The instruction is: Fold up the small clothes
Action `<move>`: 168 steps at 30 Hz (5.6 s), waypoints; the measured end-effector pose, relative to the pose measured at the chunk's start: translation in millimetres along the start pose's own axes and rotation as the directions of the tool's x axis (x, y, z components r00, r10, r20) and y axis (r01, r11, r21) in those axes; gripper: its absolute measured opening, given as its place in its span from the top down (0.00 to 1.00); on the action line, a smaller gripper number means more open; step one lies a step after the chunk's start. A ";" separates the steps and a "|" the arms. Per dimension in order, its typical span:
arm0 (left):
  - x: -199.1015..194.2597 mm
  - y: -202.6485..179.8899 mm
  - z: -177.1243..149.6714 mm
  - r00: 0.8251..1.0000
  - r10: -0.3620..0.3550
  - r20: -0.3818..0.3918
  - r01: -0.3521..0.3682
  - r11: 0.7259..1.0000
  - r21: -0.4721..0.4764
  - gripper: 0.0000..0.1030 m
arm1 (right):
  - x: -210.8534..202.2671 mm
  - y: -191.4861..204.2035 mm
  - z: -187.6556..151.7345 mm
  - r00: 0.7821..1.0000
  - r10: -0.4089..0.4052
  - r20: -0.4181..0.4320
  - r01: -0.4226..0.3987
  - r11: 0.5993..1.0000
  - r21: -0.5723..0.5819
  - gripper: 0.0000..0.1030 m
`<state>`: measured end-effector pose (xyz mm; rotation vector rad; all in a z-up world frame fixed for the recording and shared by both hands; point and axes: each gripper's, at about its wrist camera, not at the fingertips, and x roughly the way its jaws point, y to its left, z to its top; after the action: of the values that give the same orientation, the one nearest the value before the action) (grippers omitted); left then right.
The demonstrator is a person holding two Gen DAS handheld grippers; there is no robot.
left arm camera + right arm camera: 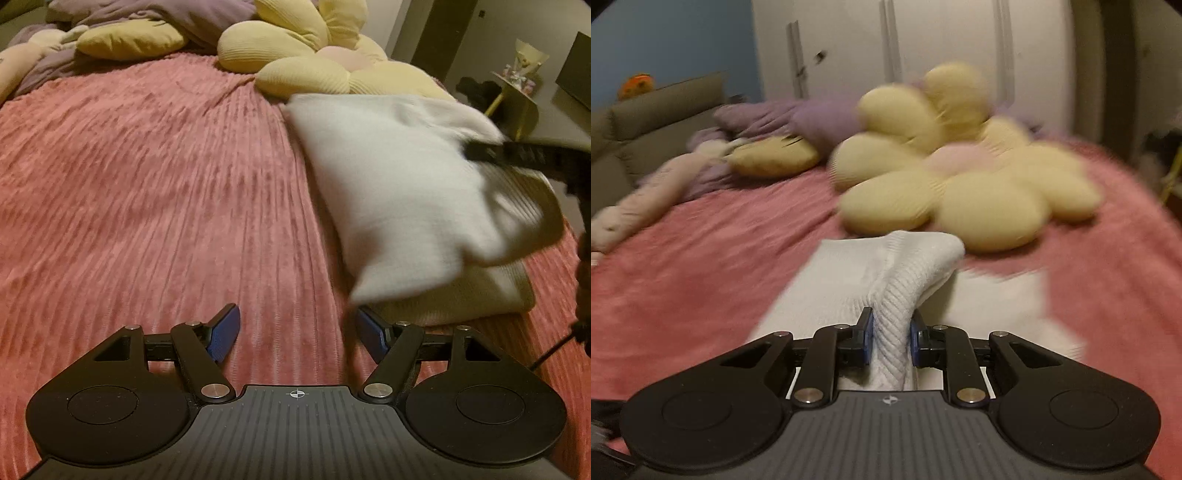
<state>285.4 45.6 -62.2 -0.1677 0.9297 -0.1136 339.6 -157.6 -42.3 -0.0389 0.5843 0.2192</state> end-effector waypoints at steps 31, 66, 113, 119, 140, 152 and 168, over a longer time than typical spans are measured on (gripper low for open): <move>15.2 -47.2 8.6 0.998 -0.051 -0.035 0.052 0.997 0.048 0.56 | -43.4 -95.8 -98.7 0.961 0.270 -0.064 -0.181 0.785 0.592 0.66; 45.7 -38.3 71.3 0.990 -0.128 -0.057 0.123 0.989 -0.078 0.22 | -19.4 -55.8 -56.2 0.999 0.047 -0.012 -0.045 0.992 0.120 0.69; -39.3 45.7 70.7 0.986 0.020 0.166 0.009 0.986 -0.169 0.28 | -27.6 -51.5 -52.8 0.986 0.167 0.024 -0.162 0.897 0.412 0.52; -0.5 31.6 83.8 0.970 0.165 0.176 -0.112 0.954 -0.277 0.12 | -9.2 20.9 -17.6 0.993 0.104 0.048 -0.112 0.967 0.228 0.57; 81.8 15.0 44.8 0.902 0.353 0.248 -0.282 0.917 -0.281 0.00 | 59.6 32.4 -77.3 0.992 -0.013 0.125 0.001 0.996 0.094 0.64; 70.2 22.2 60.2 0.946 0.290 0.142 -0.243 0.930 -0.277 0.00 | 59.2 37.5 -70.5 0.994 -0.022 0.111 0.014 0.997 0.076 0.61; 22.8 25.3 25.8 0.991 0.134 0.021 -0.131 0.986 -0.104 0.00 | 13.5 52.3 -70.8 0.990 -0.100 -0.096 0.092 0.992 -0.083 0.37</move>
<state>320.2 69.0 -69.9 -0.2011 0.9168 0.0599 300.8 -111.0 -107.4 -0.1549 0.6720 0.1471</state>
